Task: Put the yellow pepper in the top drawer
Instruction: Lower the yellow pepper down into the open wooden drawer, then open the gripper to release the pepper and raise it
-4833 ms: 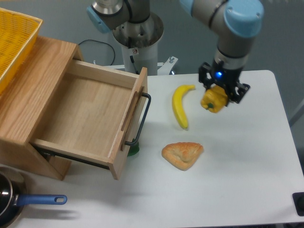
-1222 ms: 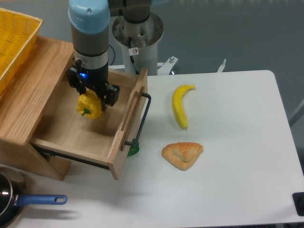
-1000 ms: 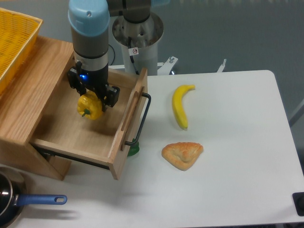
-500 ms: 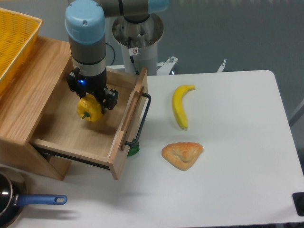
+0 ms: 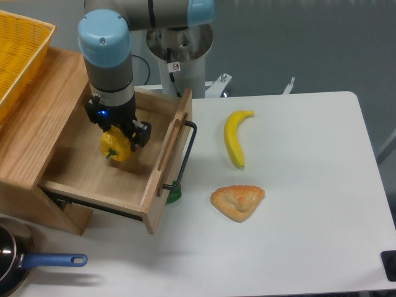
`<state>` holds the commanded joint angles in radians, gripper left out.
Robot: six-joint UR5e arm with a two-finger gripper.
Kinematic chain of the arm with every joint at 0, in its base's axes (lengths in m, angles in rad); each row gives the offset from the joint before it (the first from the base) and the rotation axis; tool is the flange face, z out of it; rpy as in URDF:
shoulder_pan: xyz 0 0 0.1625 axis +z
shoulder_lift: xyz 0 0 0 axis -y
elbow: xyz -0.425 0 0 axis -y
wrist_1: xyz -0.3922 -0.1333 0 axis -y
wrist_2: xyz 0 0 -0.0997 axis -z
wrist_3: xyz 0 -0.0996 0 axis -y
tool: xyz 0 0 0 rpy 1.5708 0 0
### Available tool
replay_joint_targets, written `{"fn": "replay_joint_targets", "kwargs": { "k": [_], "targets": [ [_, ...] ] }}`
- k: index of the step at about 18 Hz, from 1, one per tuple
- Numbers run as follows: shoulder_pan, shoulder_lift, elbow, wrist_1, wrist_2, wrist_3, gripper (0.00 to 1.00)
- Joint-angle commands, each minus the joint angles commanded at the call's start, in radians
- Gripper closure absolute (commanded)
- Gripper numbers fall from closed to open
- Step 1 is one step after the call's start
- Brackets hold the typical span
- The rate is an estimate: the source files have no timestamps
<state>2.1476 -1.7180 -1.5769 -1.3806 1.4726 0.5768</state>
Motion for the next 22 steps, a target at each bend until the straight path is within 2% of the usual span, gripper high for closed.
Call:
{"fn": "replay_joint_targets", "kwargs": {
  "k": [3,8,12,22],
  "targets": [
    [0.000,0.000,0.000,0.000,0.000,0.002,0.30],
    [-0.002,-0.002,0.000,-0.002,0.006,0.002,0.19],
    [-0.012,-0.003,0.000,-0.002,0.032,0.002,0.07],
    [-0.003,0.017,0.012,-0.005,0.029,0.011,0.03]
  ]
}}
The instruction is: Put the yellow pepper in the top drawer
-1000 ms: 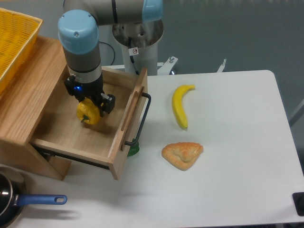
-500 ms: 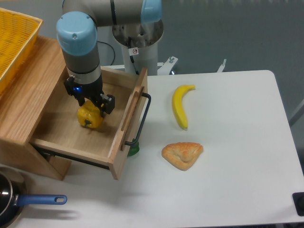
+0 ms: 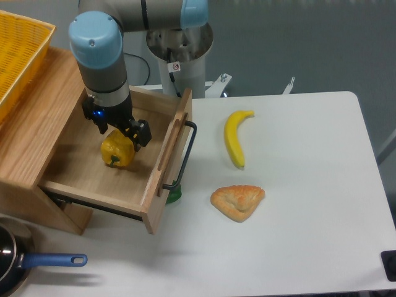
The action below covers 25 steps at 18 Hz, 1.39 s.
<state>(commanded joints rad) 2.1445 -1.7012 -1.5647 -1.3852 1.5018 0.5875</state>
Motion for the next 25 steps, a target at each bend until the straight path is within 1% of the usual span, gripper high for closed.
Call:
{"fn": "replay_joint_targets", "kwargs": {
  "k": [2,3,4,5,6,8,10,15,17,19,24,25],
  "targets": [
    [0.009,0.014,0.009,-0.002,-0.002,0.003,0.02],
    [0.026,0.023,0.011,0.001,-0.005,0.003,0.02],
    [0.041,0.038,0.011,0.021,-0.009,0.003,0.02],
    [0.057,0.054,0.011,0.043,-0.030,0.000,0.01],
    [0.083,0.064,0.011,0.051,-0.064,0.003,0.01],
    [0.129,0.086,0.011,0.054,-0.116,0.008,0.01],
    [0.143,0.103,0.008,0.054,-0.124,0.015,0.01],
    [0.190,0.115,0.009,0.054,-0.143,0.015,0.01],
    [0.199,0.114,0.009,0.055,-0.143,0.017,0.00],
    [0.224,0.112,0.008,0.058,-0.140,0.021,0.00],
    [0.290,0.100,-0.004,0.055,-0.135,0.158,0.00],
    [0.305,0.098,-0.005,0.051,-0.130,0.207,0.00]
  ]
}}
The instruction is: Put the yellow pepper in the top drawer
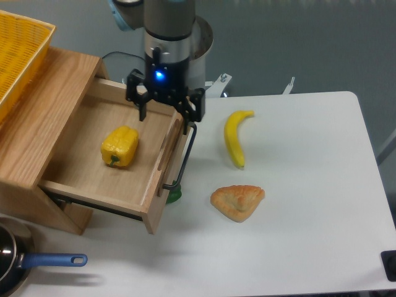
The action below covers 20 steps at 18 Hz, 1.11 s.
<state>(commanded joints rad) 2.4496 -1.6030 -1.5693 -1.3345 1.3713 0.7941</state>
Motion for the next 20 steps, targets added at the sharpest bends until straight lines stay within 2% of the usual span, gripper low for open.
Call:
{"fn": "replay_joint_targets", "kwargs": {
  "k": [2,7,12,16,20],
  "targets": [
    [0.047,-0.002,-0.005,-0.006,0.029,0.081,0.00],
    [0.138,-0.023,-0.041,0.001,0.081,0.097,0.00],
    [0.167,-0.093,-0.041,0.008,0.110,0.099,0.00],
    [0.163,-0.162,-0.041,0.009,0.284,0.161,0.00],
    [0.170,-0.205,-0.022,0.008,0.284,0.218,0.00]
  ]
}}
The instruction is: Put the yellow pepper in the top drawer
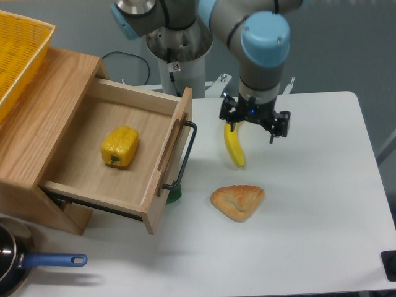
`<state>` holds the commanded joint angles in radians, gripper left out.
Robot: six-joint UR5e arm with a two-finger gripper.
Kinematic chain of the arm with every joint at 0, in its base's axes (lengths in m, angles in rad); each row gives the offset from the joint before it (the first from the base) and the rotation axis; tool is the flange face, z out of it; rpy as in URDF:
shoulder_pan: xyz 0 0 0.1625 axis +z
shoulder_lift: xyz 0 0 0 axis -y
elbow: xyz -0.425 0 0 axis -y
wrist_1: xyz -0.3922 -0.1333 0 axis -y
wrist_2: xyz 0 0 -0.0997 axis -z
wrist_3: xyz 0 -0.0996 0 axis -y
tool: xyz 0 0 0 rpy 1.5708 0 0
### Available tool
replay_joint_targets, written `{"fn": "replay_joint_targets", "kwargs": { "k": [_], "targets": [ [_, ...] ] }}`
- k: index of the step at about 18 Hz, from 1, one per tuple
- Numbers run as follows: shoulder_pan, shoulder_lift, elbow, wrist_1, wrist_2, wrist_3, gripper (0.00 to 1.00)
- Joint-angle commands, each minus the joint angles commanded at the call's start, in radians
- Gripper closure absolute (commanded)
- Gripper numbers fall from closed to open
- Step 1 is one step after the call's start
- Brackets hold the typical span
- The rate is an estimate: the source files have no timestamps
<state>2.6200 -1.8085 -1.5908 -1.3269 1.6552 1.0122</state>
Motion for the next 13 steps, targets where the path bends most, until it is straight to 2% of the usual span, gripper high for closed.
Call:
{"fn": "replay_joint_targets", "kwargs": {
  "k": [4,9,13],
  "targets": [
    [0.014,-0.011,0.002,0.043,-0.038,0.107,0.00],
    [0.051,-0.011,0.014,0.048,-0.080,0.290,0.00],
    [0.058,-0.011,0.014,0.046,-0.078,0.302,0.00]
  ]
}}
